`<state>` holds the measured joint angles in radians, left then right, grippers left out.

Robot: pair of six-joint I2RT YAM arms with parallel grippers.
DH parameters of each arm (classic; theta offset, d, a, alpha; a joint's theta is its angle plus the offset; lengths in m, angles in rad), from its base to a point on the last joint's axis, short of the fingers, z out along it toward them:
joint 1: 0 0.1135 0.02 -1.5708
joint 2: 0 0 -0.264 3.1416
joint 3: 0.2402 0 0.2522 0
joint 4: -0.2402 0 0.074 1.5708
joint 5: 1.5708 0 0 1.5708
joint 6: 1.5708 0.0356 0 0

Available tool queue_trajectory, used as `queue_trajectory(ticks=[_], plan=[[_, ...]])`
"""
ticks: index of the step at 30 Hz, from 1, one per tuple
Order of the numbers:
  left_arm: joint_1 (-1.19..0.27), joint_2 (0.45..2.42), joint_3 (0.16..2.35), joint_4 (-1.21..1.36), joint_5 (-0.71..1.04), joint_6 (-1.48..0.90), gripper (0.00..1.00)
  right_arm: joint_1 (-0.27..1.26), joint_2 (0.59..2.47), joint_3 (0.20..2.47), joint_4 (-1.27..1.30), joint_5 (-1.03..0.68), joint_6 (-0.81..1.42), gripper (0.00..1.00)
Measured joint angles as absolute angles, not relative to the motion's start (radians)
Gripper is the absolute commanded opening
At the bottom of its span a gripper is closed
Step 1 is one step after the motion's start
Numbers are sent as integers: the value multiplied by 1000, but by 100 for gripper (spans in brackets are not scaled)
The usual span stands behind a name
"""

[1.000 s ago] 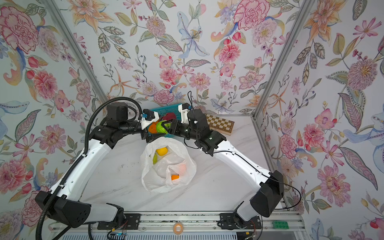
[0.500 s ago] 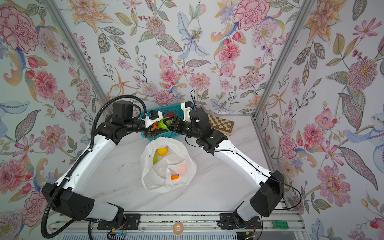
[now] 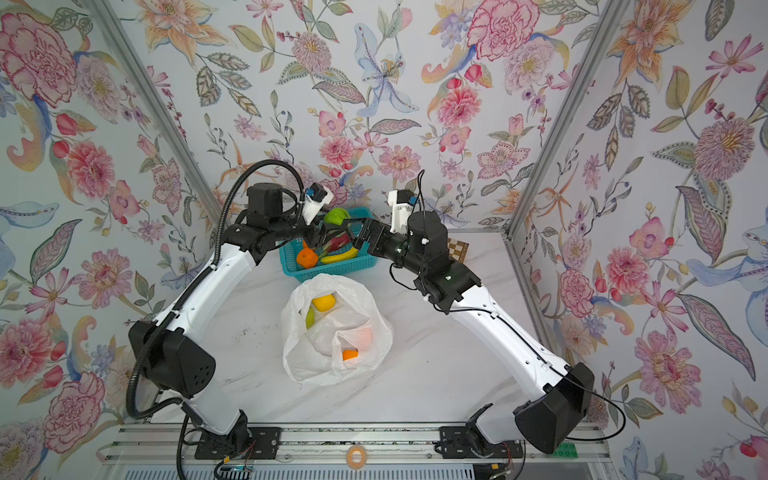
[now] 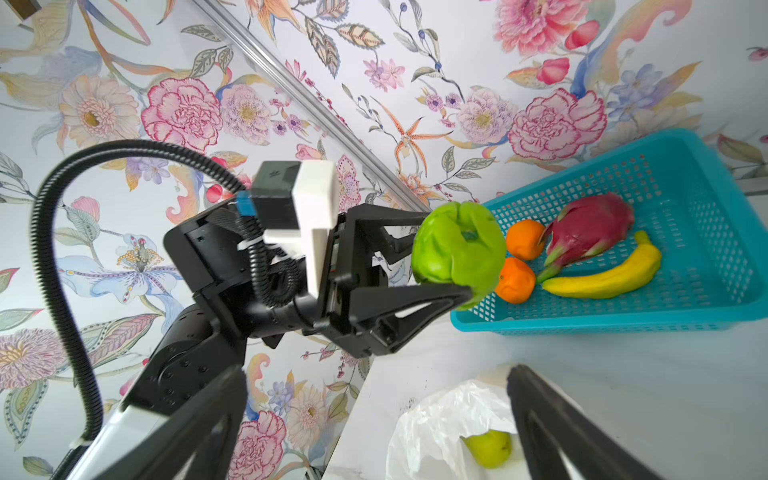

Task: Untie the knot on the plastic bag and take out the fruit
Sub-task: 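Carry the green apple into the teal basket with the left gripper while the right withdraws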

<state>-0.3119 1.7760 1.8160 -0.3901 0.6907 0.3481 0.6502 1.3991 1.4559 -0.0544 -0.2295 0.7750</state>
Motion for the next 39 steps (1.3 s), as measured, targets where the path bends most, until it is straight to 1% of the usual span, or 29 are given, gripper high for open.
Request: queue_trajectory(ticks=[5, 10, 13, 18, 28, 34, 39], plan=[[-305, 1964, 2026, -486, 585, 196, 45, 627, 1403, 1457, -106, -229, 767, 99], [-305, 2180, 2306, -638, 461, 44, 46, 599, 1408, 1459, -179, -238, 755, 99], [-305, 2265, 2392, -677, 402, -54, 46, 579, 1408, 1459, -195, -247, 747, 99], [-305, 2331, 2401, -656, 358, -216, 46, 540, 1407, 1456, -211, -254, 740, 99], [-307, 2436, 2393, -429, 394, -503, 47, 467, 1407, 1456, -224, -278, 738, 99], [-315, 2502, 2391, -343, 415, -615, 48, 440, 1408, 1456, -224, -309, 736, 99], [-332, 2554, 2384, -317, 429, -662, 50, 414, 1415, 1456, -225, -336, 732, 99]])
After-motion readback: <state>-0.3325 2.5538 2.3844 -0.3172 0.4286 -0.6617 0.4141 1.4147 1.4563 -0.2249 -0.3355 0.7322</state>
